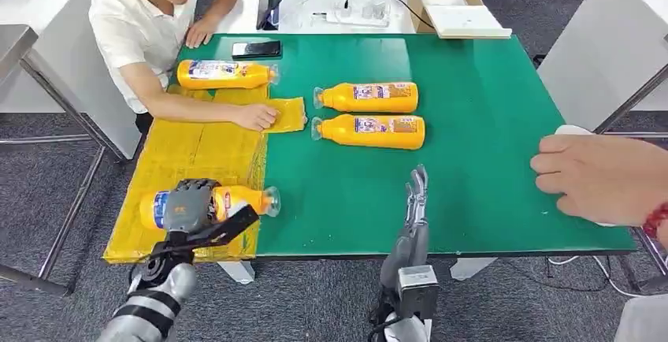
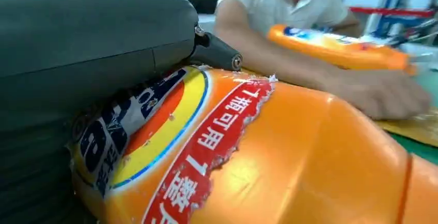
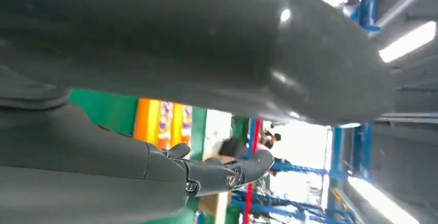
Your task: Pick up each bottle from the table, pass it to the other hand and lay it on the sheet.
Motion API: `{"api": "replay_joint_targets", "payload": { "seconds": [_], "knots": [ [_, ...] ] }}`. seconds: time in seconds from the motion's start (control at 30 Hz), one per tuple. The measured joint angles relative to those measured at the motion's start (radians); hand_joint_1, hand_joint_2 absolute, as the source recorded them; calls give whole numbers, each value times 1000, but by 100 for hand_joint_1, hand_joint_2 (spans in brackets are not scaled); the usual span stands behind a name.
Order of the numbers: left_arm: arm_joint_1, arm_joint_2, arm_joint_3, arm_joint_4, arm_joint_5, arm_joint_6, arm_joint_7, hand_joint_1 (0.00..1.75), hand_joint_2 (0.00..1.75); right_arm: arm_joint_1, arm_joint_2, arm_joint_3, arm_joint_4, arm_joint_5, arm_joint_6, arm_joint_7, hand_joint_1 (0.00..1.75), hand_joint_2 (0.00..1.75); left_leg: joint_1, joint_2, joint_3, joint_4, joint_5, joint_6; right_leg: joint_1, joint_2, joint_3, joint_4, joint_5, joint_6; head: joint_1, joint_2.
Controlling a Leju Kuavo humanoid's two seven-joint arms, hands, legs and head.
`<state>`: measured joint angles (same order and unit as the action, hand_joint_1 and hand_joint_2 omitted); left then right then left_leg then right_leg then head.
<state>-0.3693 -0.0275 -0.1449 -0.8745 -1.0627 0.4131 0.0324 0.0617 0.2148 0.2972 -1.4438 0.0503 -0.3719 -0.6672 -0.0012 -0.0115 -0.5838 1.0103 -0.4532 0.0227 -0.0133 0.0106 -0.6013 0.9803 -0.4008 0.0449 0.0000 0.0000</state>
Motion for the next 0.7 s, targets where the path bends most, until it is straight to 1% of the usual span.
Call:
{"api": "replay_joint_targets", "payload": {
  "seconds": [0.13, 0.27, 0.3, 0.33, 0.37, 0.47, 0.53, 0.63, 0.7],
  "knots": [
    [-110, 14, 22, 161, 34, -25, 7, 175, 175, -13, 11, -3, 58, 0, 13, 0, 0, 0, 0, 1, 4, 0, -1, -1, 0, 0, 4, 0, 0, 0, 0, 0],
    [-161, 18, 32, 246, 38, -26, 7, 175, 175, -17, 18, -6, 89, 0, 13, 0, 0, 0, 0, 1, 6, 0, -2, -1, 0, 0, 5, 1, 0, -1, 0, 0],
    [-168, 19, 34, 259, 38, -26, 7, 150, 175, -17, 18, -7, 94, 0, 13, 0, 0, 0, 0, 1, 7, 0, -2, -1, 0, 0, 5, 2, 0, -1, 0, 0],
    [-174, 20, 36, 269, 38, -27, 7, 9, 175, -17, 19, -8, 98, 0, 13, 0, 0, 0, 0, 1, 7, 0, -2, -1, 0, 0, 6, 2, 0, -1, 0, 0],
    [-179, 20, 37, 278, 39, -26, 7, 0, 175, -17, 19, -8, 102, 0, 13, 0, 0, 0, 0, 1, 8, 0, -2, -2, 0, 0, 6, 2, 0, -1, 0, 0],
    [-194, 21, 40, 306, 53, -40, -3, 0, 175, -20, 19, -10, 114, -6, 17, 0, 0, 0, 0, 2, 9, 0, -2, -2, 1, 1, 7, 2, -1, -1, 0, 0],
    [-201, 21, 51, 321, 98, -89, -49, 0, 175, -23, 19, -12, 123, -10, 22, 0, 0, 0, 0, 2, 11, -1, -1, -2, 1, 1, 8, 3, -1, -1, 0, 0],
    [-202, 22, 77, 320, 233, -253, -194, 0, 175, -23, 18, -16, 135, -13, 31, 0, 0, 0, 0, 0, 12, -1, -1, -2, 0, 0, 10, 3, -1, -1, -1, 0],
    [-202, 24, 84, 312, 293, -338, -241, 0, 175, -24, 17, -19, 141, -14, 34, 0, 0, 0, 0, -8, 14, -1, -1, -2, 0, -7, 14, 3, -4, -1, -1, 0]
  ]
}}
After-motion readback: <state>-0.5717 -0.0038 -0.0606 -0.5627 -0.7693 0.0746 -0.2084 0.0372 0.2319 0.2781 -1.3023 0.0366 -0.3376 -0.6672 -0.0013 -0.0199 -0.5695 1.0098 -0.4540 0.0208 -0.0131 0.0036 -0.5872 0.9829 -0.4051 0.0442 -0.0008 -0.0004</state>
